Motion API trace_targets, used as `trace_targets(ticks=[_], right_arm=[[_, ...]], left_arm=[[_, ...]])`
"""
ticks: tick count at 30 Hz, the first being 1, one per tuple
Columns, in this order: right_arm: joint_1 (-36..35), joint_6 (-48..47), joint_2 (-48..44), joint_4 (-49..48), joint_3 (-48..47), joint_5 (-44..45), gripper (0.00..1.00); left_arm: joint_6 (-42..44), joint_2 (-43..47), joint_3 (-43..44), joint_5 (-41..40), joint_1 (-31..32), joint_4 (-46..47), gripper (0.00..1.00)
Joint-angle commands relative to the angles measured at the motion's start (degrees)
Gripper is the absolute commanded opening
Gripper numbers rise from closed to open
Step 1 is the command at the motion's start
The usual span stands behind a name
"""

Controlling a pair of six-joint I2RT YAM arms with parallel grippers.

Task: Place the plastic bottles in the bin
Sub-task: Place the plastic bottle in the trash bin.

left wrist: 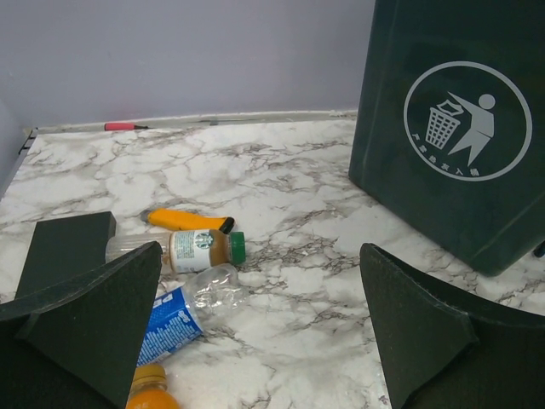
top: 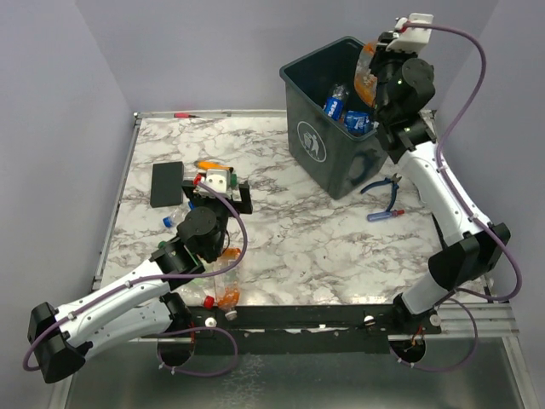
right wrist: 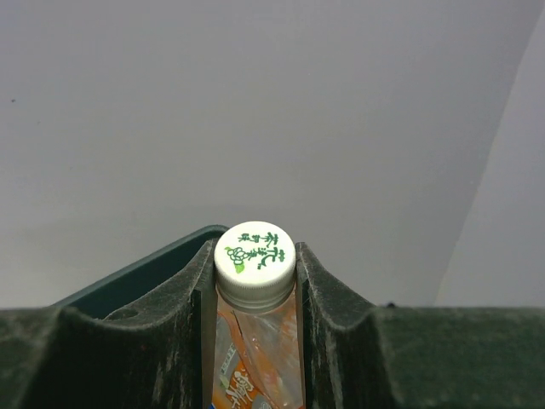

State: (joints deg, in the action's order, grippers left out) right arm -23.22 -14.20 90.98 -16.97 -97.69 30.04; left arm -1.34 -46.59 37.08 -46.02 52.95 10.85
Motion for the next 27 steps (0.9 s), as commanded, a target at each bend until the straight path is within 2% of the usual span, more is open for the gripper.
trace_targets(ticks=[1,6,10,14,27], right_arm=[[4.2,13.5,2.5,11.1,-6.2,-6.0,0.0],[5.4,14.0,6.6,17.6,-7.2,-5.9,0.0],[6.6,19.5,7.3,20.6,-4.1,-6.3,0.0],[7.7,25.3,7.5,22.6,-1.7,-11.2,0.0],[8.3,32.2,10.9,29.1,-3.3,-24.8,0.01]], left_arm=[[-0.7,0.8,-0.4,1.1,-0.1,0.0,0.99],[-0.7,0.4,-0.5,1.7,-0.1,0.0,0.99],[-0.7,0.3,-0.4,2.0,-0.1,0.1,0.99],[-0.7,0.1,-0.5,2.2,-0.1,-0.1,0.99],[-0.5,-0.3,-0.3,2.3,-0.1,-0.4,0.99]])
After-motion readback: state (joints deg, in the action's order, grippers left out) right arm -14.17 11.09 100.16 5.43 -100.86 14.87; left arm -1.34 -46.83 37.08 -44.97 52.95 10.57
